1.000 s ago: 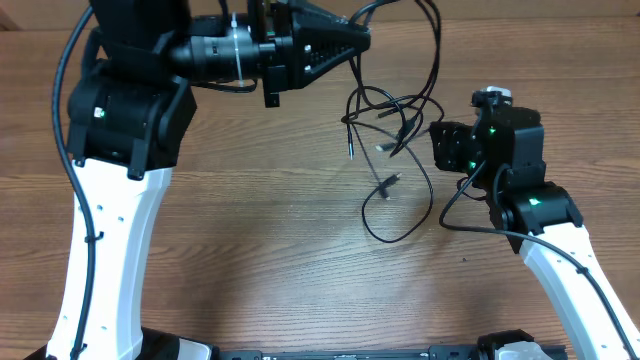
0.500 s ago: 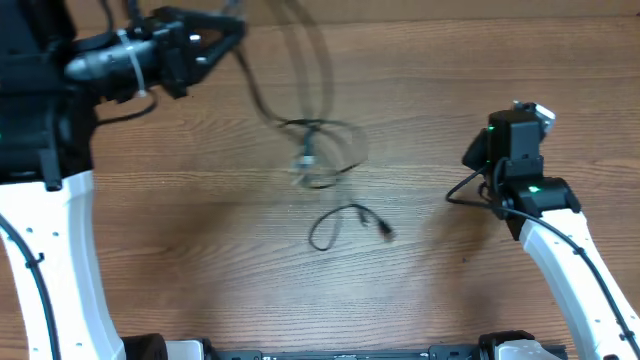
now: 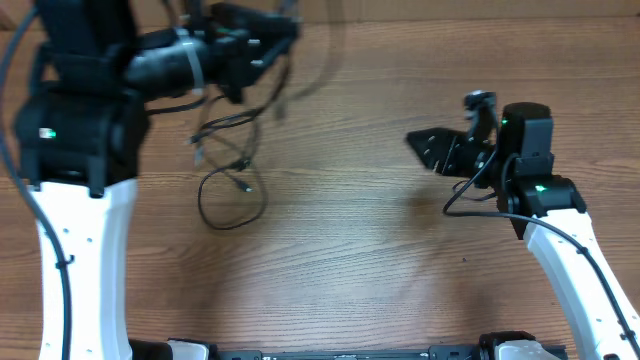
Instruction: Untangle cables
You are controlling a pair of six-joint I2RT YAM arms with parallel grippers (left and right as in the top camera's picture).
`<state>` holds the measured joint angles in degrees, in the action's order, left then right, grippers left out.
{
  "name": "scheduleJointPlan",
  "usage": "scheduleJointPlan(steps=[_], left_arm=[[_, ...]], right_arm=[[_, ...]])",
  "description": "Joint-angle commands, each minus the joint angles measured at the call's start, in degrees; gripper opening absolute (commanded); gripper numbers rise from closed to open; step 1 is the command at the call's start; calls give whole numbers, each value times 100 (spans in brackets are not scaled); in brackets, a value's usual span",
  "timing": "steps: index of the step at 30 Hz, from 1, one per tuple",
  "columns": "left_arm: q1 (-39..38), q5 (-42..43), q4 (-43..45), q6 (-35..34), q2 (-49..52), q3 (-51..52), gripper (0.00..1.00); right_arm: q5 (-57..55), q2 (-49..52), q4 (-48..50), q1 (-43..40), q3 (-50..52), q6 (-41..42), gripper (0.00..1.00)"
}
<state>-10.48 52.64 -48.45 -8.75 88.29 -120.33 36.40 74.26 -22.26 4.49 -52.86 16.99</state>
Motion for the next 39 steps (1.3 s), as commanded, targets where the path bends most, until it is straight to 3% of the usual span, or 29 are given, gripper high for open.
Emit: scheduleJointPlan(steps=[1,6,9,14,20,24,34,37,39], left_arm=[[-483,-249,343,37,-42,-44,4],[-876,-1119,420,-181,-33,-42,4],[-960,-855,581,-251,-33,-44,4],[-957,118,1246,-761,-35,-44,4],[-957,293,1488,-1078,-35,-44,4],[-949,286,1484,-1073,-35,-44,4],[-542,-949,334,-586,-33,-44,4],[-352,-1895,-251,-439,-33,-44,4],[-219,-2955,-732,-407,-33,-44,4]], right_arm=[[1705,-35,-2,245,-15,-586,66],[1764,-35,39,629,-13,-822,77],[1178,-35,92,776,-13,-852,77],[-726,-28,94,868,-9,-804,75],[-3064,-28,76,866,-9,20,56],[-3650,-28,17,861,-9,369,5],[-4562,-31,-669,861,-9,758,4],[-5097,-63,-914,800,-15,1056,4],[-5206,-127,-988,697,-15,1069,4]])
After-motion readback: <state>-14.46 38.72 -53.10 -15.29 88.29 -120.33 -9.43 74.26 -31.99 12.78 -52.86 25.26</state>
